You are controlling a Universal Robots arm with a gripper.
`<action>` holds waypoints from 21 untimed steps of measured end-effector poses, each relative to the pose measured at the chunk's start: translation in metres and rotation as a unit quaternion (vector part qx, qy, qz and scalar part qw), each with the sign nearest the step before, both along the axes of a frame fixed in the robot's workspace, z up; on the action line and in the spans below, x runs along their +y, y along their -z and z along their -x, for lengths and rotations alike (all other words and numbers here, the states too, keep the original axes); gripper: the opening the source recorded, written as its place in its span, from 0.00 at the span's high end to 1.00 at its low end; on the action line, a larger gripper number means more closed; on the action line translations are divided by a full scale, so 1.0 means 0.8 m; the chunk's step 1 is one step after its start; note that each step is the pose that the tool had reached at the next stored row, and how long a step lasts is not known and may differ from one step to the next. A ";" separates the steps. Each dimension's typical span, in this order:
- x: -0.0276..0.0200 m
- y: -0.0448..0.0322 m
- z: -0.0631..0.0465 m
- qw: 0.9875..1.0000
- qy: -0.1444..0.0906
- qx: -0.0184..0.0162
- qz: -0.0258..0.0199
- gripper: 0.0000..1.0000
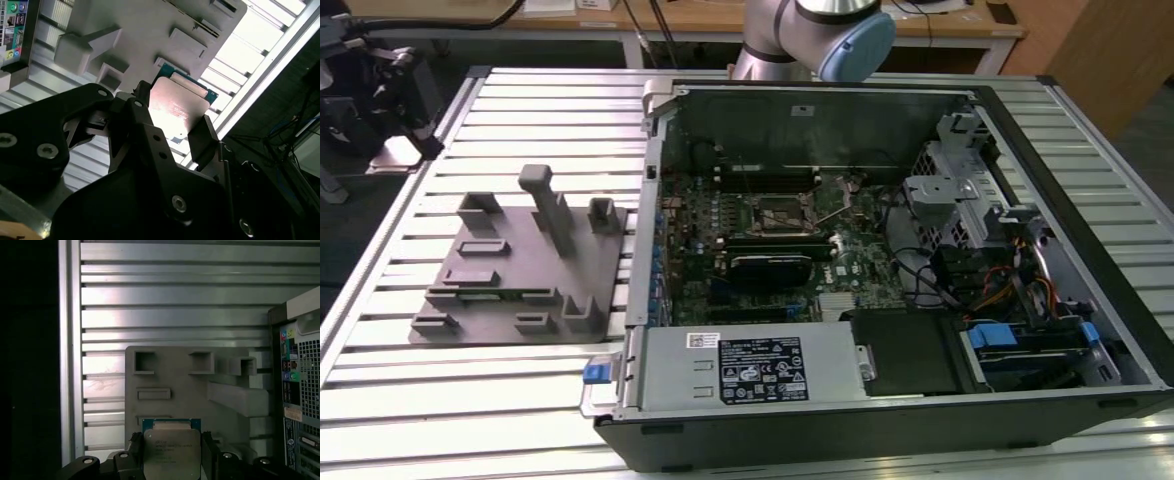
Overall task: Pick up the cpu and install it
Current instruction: 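Pick up the cpu and move it towards the insertion slot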
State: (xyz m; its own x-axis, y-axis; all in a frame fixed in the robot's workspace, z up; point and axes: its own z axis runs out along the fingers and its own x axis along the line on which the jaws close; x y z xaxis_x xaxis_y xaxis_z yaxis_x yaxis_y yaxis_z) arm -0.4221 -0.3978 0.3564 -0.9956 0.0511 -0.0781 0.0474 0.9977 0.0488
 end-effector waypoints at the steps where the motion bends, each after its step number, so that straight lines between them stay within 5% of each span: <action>1: 0.0000 -0.0017 0.000 1.000 0.000 0.000 0.000 0.45; 12: 0.0000 -0.0202 0.000 1.000 0.000 -0.005 0.000 0.45; 21: 0.0001 -0.0204 -0.004 1.000 0.000 -0.005 0.000 0.45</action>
State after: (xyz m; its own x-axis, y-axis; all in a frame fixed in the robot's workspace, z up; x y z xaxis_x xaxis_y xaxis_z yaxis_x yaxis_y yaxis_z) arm -0.4189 -0.3977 0.3727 -0.9947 0.0511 -0.0888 0.0469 0.9977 0.0493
